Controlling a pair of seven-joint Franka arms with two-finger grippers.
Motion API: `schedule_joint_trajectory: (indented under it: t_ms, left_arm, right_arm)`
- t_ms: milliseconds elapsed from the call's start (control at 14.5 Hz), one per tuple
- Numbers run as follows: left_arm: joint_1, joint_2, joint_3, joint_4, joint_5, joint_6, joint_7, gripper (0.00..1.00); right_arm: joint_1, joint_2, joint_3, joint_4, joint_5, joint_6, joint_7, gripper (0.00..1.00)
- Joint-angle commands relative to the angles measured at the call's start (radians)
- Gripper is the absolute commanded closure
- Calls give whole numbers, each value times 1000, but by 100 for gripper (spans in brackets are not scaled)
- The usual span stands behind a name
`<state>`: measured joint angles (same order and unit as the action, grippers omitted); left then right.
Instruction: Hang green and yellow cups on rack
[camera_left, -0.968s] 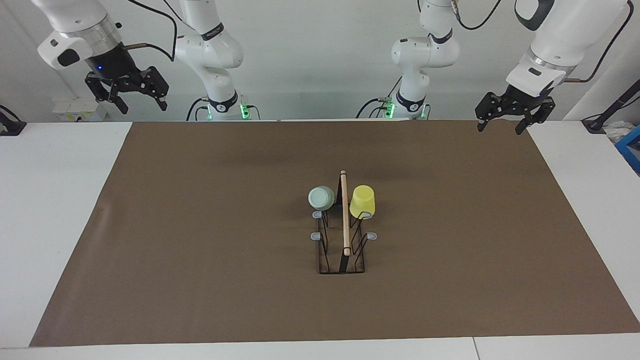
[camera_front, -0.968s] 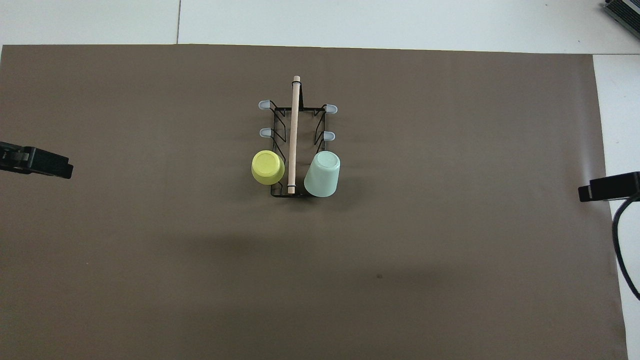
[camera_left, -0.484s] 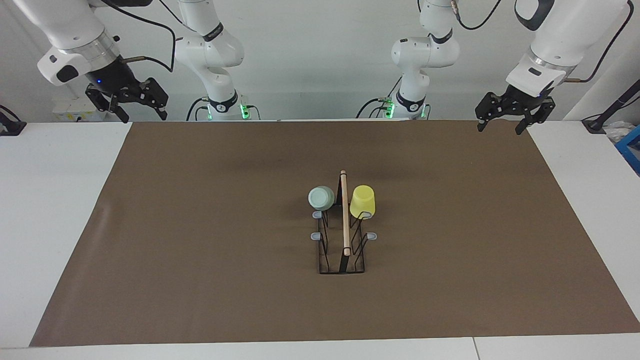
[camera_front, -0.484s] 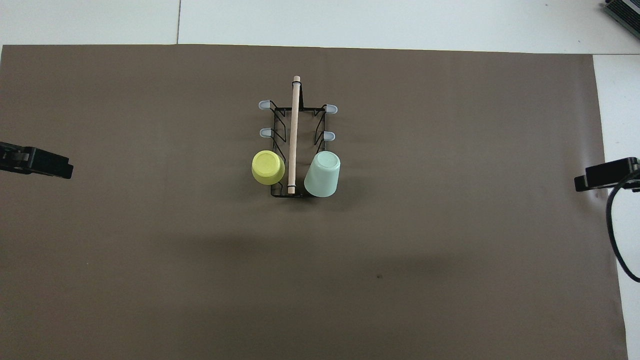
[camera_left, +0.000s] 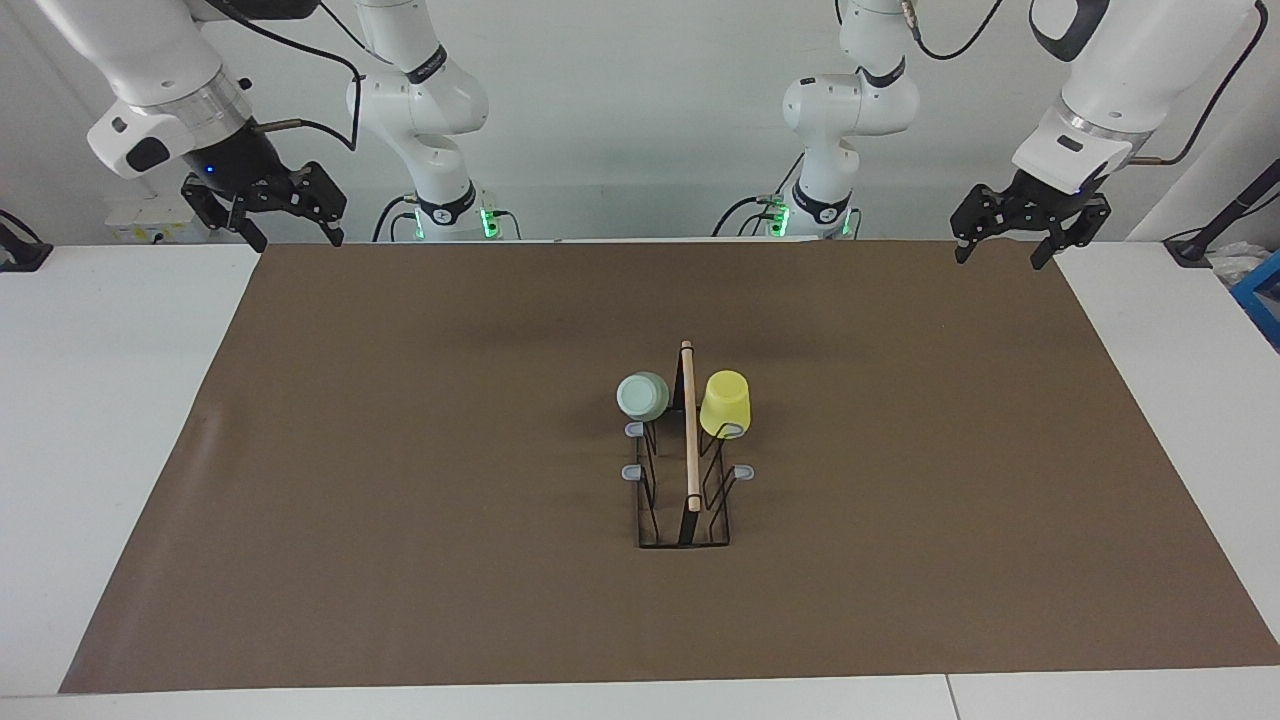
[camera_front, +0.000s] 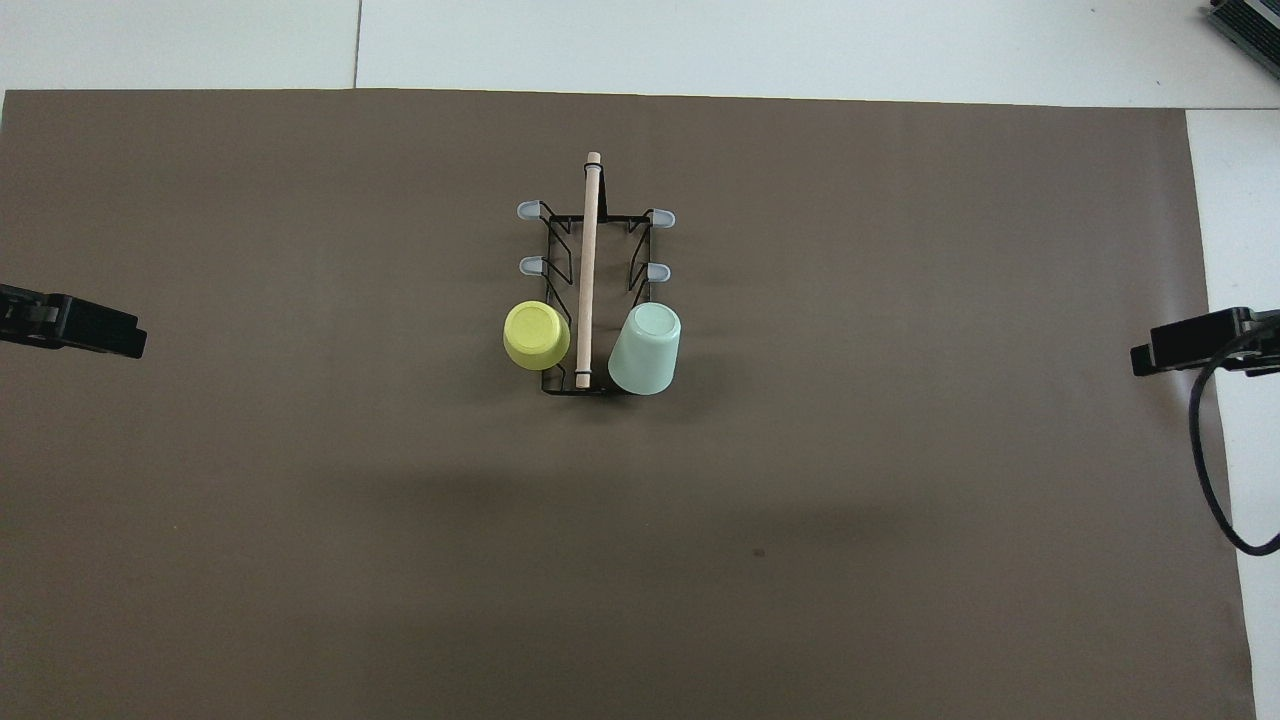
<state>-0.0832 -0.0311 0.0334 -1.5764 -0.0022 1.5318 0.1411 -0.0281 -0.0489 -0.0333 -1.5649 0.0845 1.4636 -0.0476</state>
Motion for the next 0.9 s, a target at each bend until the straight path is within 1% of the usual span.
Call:
schedule_joint_trajectory:
  t_ms: [0, 830]
  left_arm:
    - [6, -21, -3, -16, -2, -7, -3, 0]
    - [6, -21, -3, -16, -2, -9, -3, 0]
  right_arm:
    - [4, 0, 7, -7, -28, 12, 23, 0]
    - [2, 20, 16, 2, -54, 38, 23, 0]
